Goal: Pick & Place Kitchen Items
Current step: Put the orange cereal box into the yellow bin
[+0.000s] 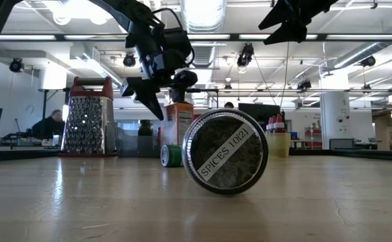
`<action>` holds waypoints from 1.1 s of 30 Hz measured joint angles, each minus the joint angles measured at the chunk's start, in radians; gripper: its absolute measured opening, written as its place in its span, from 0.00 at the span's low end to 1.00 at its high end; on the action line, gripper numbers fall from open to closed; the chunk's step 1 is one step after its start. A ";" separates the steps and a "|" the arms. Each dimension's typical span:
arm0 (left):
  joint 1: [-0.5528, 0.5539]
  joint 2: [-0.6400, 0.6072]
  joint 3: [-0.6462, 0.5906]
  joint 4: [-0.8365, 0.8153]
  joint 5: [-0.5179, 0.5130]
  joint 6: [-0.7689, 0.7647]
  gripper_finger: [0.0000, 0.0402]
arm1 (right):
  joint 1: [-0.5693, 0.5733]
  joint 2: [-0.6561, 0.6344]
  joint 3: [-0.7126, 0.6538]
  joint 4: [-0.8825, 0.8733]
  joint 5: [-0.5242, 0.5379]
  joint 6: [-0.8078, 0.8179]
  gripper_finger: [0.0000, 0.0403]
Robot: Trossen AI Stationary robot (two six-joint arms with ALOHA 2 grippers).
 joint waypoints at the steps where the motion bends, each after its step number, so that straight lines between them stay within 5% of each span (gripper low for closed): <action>1: 0.000 0.000 0.000 0.000 0.004 -0.001 0.68 | 0.000 0.000 0.000 0.000 0.000 -0.002 0.90; 14: 0.000 -0.001 0.000 -0.005 0.009 -0.057 0.54 | 0.000 0.000 0.000 0.000 0.000 0.001 0.90; 33: -0.001 -0.008 -0.001 0.199 0.008 -0.508 0.47 | 0.000 0.000 0.000 0.000 0.000 -0.004 0.90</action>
